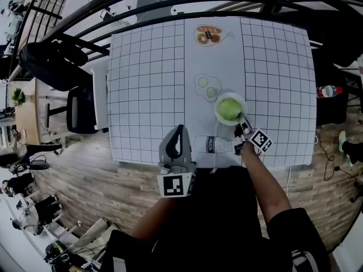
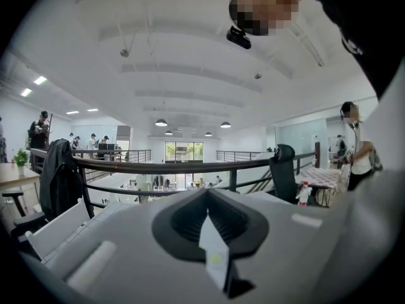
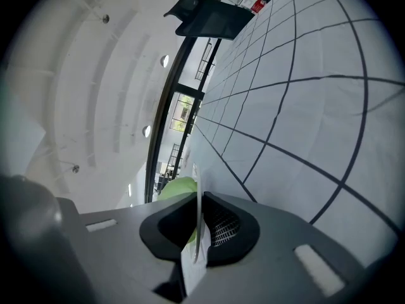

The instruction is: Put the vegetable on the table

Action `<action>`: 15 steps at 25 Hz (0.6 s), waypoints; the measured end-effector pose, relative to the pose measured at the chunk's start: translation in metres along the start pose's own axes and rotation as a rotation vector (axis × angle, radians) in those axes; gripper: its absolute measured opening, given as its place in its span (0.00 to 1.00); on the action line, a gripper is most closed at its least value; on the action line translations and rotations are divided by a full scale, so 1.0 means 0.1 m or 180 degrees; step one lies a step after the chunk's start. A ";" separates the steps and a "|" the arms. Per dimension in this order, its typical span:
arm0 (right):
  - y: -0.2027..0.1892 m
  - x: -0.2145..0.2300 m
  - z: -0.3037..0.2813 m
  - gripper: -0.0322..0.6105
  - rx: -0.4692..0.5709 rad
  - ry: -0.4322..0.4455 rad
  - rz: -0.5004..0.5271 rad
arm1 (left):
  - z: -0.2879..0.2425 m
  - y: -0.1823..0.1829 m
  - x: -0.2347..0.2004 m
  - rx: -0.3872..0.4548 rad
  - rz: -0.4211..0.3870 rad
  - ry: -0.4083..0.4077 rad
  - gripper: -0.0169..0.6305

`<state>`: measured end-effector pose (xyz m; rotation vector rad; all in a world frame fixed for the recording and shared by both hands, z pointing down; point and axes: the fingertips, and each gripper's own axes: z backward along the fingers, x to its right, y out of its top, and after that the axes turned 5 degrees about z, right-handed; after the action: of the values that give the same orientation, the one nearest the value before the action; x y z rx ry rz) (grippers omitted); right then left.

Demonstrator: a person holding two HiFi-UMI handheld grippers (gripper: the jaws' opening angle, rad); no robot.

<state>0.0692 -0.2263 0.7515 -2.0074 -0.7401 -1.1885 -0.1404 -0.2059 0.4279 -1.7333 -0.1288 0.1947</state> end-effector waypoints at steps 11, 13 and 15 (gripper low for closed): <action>-0.05 0.07 -0.04 0.09 0.0055 -0.0077 -0.0120 | -0.01 0.10 0.09 0.0196 0.0028 -0.0073 0.04; -0.05 0.11 -0.05 0.09 0.0027 -0.0100 -0.0235 | 0.00 0.11 0.08 0.0246 0.0004 -0.0091 0.04; -0.05 0.15 -0.06 0.08 -0.0026 -0.0133 -0.0362 | 0.03 0.03 0.07 0.0080 0.0029 -0.0053 0.04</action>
<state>0.0682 -0.2259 0.7681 -2.0251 -0.8818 -1.2187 -0.1347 -0.2022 0.4244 -1.7077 -0.1302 0.2166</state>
